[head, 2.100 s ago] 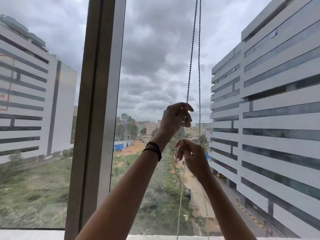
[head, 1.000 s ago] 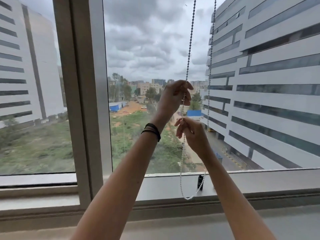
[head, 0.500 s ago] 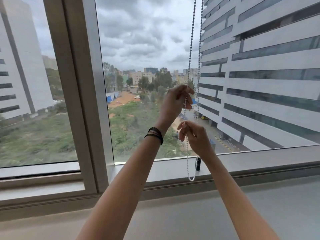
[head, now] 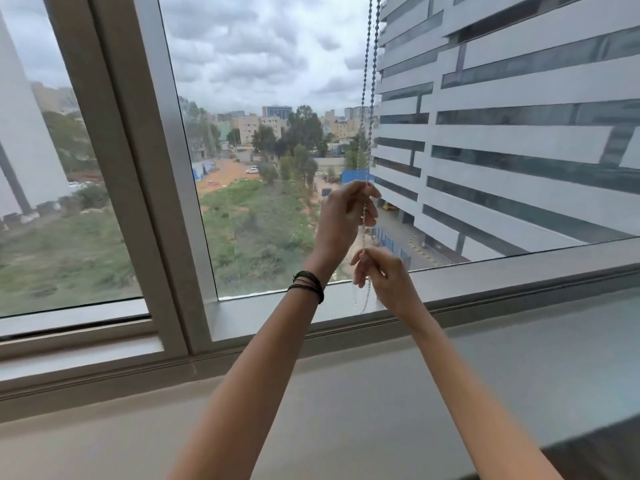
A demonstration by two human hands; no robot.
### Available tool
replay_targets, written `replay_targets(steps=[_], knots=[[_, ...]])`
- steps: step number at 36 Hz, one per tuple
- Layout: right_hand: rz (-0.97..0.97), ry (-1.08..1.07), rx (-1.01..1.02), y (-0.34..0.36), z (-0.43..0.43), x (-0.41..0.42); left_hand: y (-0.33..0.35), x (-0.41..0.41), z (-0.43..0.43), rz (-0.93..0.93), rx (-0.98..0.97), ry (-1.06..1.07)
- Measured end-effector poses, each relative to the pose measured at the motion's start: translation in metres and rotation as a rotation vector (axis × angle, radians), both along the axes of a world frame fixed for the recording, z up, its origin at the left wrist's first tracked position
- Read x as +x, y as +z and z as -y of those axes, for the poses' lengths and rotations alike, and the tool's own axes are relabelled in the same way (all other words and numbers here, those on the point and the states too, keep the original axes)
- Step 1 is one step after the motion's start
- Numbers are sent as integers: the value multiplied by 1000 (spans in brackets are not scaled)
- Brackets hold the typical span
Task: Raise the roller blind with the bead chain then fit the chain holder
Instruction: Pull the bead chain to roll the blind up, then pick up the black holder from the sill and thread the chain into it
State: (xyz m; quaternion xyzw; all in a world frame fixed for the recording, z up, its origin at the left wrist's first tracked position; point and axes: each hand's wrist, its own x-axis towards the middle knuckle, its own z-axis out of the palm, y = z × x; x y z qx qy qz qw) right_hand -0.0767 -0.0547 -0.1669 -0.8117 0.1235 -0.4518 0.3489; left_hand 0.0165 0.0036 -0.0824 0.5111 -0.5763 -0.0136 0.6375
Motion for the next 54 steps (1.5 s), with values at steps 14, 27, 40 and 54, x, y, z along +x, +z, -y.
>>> replay_targets(steps=[14,27,40,54], knots=[[70,38,-1,2,18,-4,-47,7,7,36,77,-3],[-91,123,125,-66,34,-9,-104,5,19,-88,173,-85],[-37,159,389,-112,73,-22,-170,2,39,-349,210,-43],[95,-325,418,-151,125,-11,-222,-20,49,-562,249,158]])
